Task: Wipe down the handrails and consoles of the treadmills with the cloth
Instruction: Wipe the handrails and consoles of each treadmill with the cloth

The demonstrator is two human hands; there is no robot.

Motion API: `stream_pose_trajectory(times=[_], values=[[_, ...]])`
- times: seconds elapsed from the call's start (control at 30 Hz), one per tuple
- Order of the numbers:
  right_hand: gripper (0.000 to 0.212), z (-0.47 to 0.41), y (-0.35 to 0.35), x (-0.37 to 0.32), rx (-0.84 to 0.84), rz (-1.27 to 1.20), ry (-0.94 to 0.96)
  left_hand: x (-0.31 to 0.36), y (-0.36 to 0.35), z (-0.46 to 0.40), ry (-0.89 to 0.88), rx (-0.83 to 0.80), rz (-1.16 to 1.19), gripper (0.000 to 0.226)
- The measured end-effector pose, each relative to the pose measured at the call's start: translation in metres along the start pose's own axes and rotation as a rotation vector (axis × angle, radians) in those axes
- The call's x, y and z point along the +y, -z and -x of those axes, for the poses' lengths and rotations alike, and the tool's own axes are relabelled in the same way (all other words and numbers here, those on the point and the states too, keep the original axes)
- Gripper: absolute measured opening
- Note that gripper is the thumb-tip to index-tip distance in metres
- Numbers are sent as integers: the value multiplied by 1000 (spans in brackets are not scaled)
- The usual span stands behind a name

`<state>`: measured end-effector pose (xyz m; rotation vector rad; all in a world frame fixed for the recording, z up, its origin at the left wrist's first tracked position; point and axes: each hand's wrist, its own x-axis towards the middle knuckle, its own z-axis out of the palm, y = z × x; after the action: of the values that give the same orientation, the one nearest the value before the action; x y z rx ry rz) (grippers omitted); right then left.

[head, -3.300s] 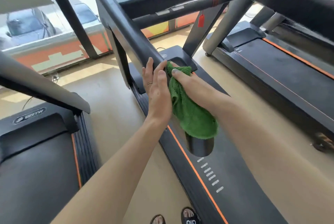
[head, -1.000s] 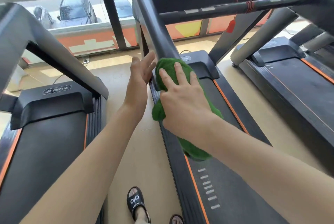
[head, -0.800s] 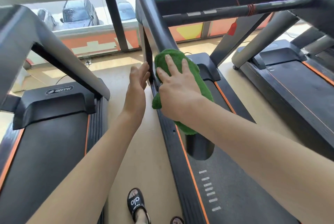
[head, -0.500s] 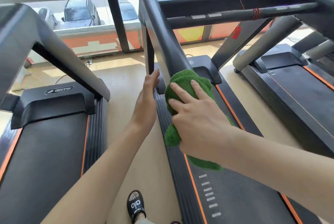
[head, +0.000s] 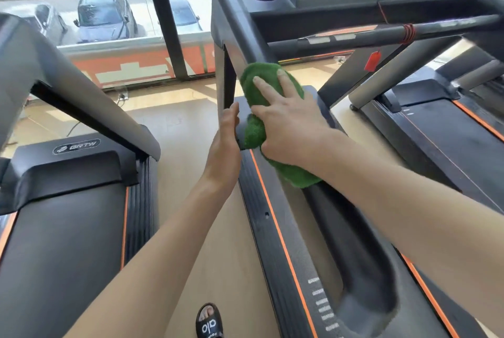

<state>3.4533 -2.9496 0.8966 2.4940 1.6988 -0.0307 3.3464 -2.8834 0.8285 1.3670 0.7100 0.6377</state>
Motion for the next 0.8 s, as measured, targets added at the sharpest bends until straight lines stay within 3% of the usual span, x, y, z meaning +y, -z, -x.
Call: stream_pose_trajectory(times=[0.1,0.2,0.37,0.43,0.53,0.6,0.8], values=[[88,58,-14,4,17,-183,-76,12,-8,-19,-27,-66,17,47],[98,77,-17,13,58,-400,-119,21,-19,-40,-55,-111,-4,52],[103,10,-13,35,77,-718,-162,21,-31,-69,-95,-124,-56,69],[95,-23,-9,45,23,-893,-185,15,-27,-75,-83,-129,-1,62],[46,-54,-6,52,36,-1169,-219,9,-15,-80,-97,-144,39,50],[30,-55,-7,51,30,-1262,-251,10,-8,-83,-112,-141,5,56],[34,17,-9,41,-126,-1460,-547,18,1,-95,-52,-160,-2,70]])
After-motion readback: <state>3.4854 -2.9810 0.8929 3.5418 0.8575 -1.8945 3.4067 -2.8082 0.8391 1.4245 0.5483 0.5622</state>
